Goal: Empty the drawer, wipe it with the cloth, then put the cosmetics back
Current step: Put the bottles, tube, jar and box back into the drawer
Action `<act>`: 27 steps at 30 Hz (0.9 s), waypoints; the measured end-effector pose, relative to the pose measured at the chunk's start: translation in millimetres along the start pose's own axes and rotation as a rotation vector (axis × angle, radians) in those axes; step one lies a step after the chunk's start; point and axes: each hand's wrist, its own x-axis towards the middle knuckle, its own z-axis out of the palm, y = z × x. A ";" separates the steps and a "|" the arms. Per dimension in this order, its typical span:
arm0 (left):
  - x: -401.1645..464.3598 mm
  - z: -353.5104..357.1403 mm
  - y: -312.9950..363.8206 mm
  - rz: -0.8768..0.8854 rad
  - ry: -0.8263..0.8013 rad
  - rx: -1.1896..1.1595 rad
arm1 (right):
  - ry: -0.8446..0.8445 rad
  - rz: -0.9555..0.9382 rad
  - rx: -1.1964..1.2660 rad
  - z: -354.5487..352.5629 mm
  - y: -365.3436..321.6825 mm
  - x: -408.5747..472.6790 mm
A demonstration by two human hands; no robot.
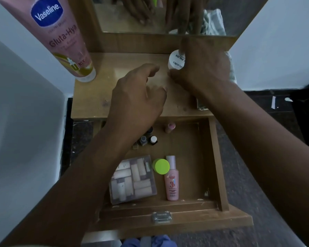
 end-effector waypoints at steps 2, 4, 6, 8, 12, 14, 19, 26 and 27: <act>0.1 2.8 -1.2 0.010 -0.013 -0.010 | -0.011 0.009 -0.021 3.3 0.3 6.0; -1.0 5.3 -2.2 0.020 -0.028 -0.006 | -0.002 0.007 -0.020 5.9 0.6 10.1; -4.5 4.9 -2.8 0.042 -0.019 0.005 | 0.010 -0.009 -0.012 8.9 1.9 13.0; -11.5 1.4 -2.1 0.099 0.035 0.001 | 0.004 -0.015 -0.007 8.3 2.5 12.0; -31.0 -16.9 -5.4 0.156 0.287 -0.024 | 0.021 -0.056 0.072 -0.2 0.0 -5.9; -39.0 -29.5 -12.2 0.152 0.426 -0.034 | 0.024 -0.068 0.128 -7.0 -4.6 -21.1; -49.1 -54.9 -30.1 0.074 0.586 -0.086 | -0.045 -0.088 0.208 -26.5 -9.0 -72.0; -83.9 -49.9 -20.0 0.158 0.379 -0.152 | -0.307 0.026 0.200 -30.4 18.9 -154.1; -88.6 -46.9 -17.8 0.155 0.334 -0.155 | -0.331 0.052 0.173 -25.6 22.9 -161.7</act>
